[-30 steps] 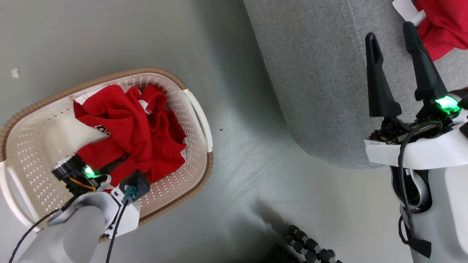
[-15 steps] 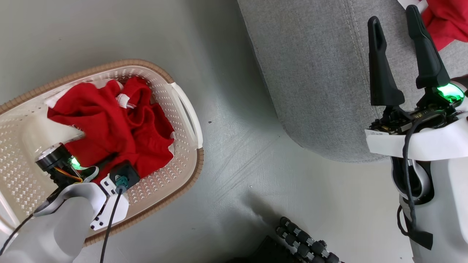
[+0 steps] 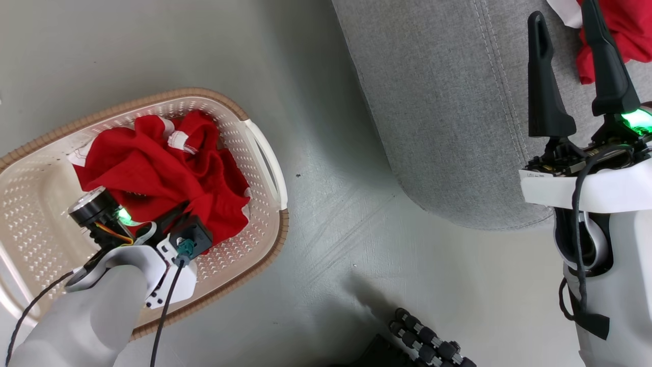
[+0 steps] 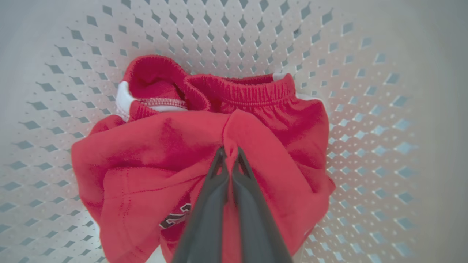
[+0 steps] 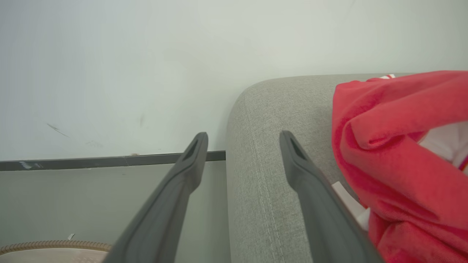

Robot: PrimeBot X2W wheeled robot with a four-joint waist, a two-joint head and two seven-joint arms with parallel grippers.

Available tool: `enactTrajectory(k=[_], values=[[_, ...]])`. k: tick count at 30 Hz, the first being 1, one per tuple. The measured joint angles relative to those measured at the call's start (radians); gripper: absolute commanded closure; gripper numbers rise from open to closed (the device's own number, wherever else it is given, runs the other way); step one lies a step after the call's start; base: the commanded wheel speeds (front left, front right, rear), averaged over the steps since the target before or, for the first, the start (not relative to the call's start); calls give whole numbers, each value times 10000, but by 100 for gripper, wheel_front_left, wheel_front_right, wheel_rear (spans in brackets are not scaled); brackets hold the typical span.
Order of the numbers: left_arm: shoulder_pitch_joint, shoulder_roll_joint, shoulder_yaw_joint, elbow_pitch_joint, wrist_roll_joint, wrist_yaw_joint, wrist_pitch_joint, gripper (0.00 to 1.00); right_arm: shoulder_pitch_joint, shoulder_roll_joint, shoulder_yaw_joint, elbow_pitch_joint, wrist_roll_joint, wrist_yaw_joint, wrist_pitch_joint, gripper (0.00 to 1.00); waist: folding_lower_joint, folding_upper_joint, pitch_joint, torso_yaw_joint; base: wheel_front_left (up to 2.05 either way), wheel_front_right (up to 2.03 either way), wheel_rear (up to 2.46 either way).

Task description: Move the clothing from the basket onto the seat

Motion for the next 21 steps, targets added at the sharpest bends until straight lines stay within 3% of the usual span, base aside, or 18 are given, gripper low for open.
enactTrajectory(k=[21], values=[[263,52,752,-2071,-805,972,-800,100,-200,-10,84,491,-558,0,-33,0,0,0,-962,800,0,0,0]])
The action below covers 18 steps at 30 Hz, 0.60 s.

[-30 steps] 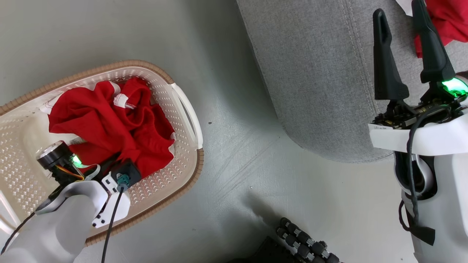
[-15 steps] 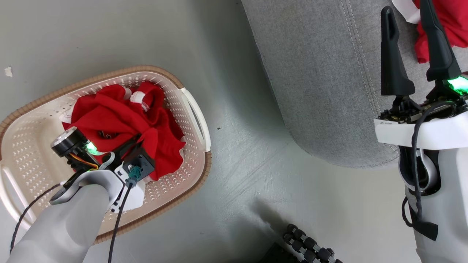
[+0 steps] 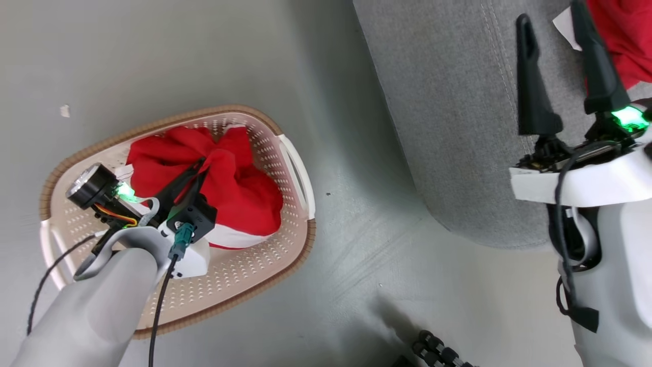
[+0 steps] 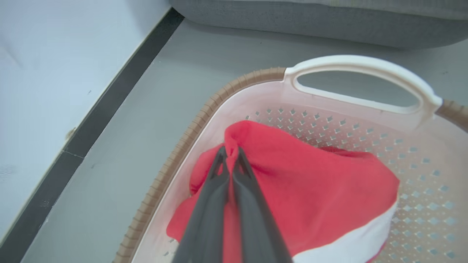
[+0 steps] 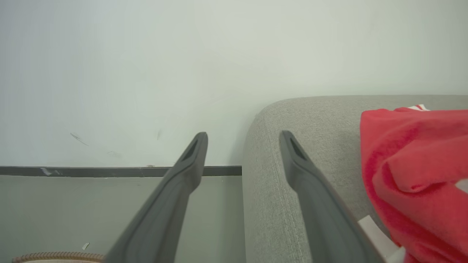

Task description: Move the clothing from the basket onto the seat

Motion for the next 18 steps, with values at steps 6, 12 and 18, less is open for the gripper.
enactTrajectory(k=[6,12,18], values=[[244,-100,244,-934,-357,268,-73,100,-76,-8,366,309,-466,0,-8,0,0,0,-393,310,0,0,0],[462,-31,587,-1987,-552,612,-84,100,-150,-21,591,593,-815,0,-8,0,0,0,-835,619,0,0,0],[598,132,1074,-3365,-974,926,-88,100,-151,-36,895,903,-1122,0,-10,0,0,0,-1346,920,0,0,0]])
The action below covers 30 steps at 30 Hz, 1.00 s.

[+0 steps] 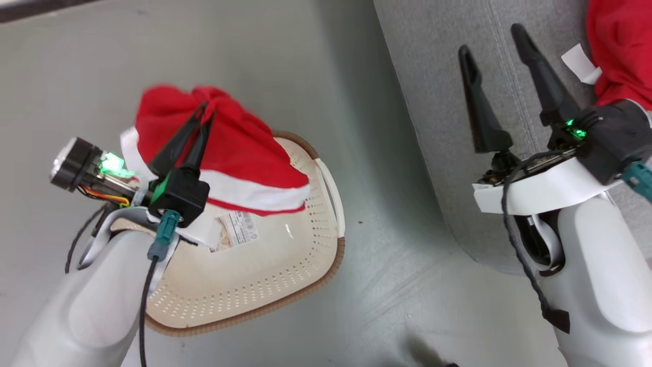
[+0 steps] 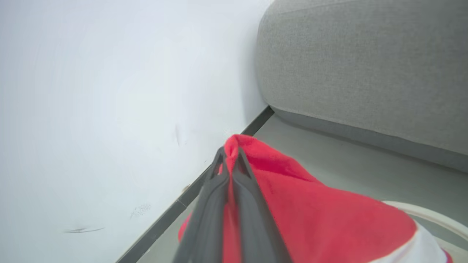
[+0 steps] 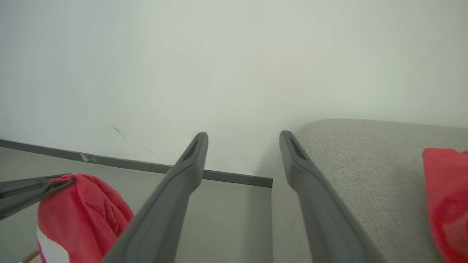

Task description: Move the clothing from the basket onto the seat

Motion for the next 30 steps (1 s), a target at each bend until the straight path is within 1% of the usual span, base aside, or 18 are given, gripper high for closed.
enactTrajectory(k=[4,10,16,21,28,30], values=[[91,167,280,-779,-151,161,-29,100,0,-13,169,226,-295,0,0,0,0,0,-372,195,0,0,0],[570,391,640,-1415,-612,178,-29,100,8,-27,378,552,-485,0,0,0,0,0,-978,465,0,0,0],[928,552,917,-1871,-882,176,-29,100,41,-79,928,1060,-619,0,0,0,0,0,-1624,710,0,0,0],[1238,708,1135,-2136,-1118,176,-31,100,55,-341,1354,1371,-671,0,0,0,0,0,-2076,875,0,0,0],[1721,855,1390,-2635,-1329,205,-69,100,38,-894,2337,1906,-443,0,0,0,0,0,-2895,1190,0,0,0],[1801,909,1394,-2815,-1381,151,-69,100,-4,-1068,2706,2006,-372,0,0,0,0,0,-3134,1290,0,0,0]])
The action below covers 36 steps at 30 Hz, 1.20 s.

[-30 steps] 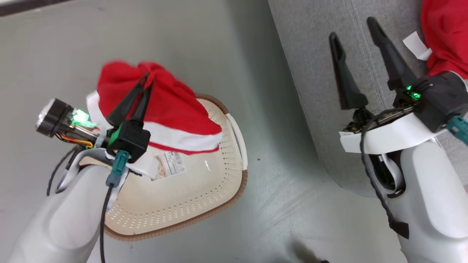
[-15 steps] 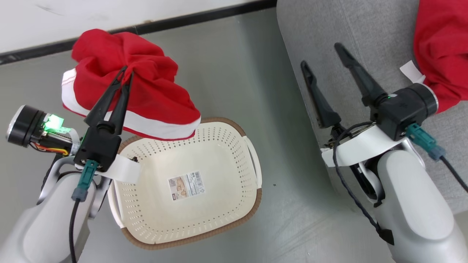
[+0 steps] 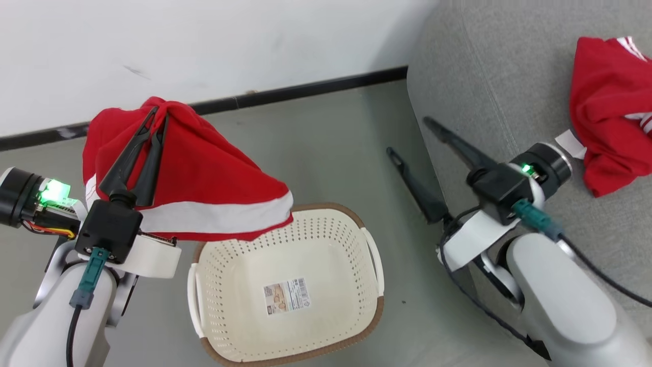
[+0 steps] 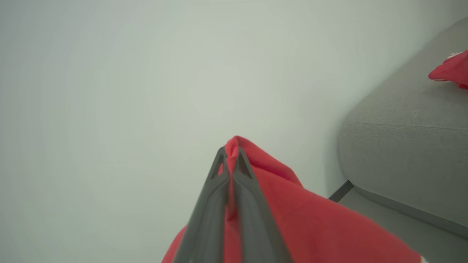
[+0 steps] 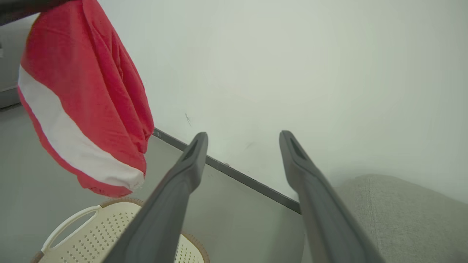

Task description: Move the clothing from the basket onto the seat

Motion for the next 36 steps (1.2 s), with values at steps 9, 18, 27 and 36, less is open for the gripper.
enactTrajectory(k=[9,18,27,36], values=[[77,349,-17,-476,-12,-364,-2,100,-250,-677,2332,644,777,0,0,0,0,0,-1029,492,0,0,0],[67,339,-456,-600,-13,-838,-2,100,-824,-982,4671,836,2115,2,63,0,-1,0,-1948,985,0,0,0],[50,-52,-955,-552,-201,-1106,2,100,-1482,-1053,6590,826,3825,2,608,0,0,0,-2764,1481,0,0,0],[46,-309,-1383,-403,-368,-1373,270,100,-1681,-1026,7622,692,5287,2,823,0,0,0,-3273,1915,0,0,0]])
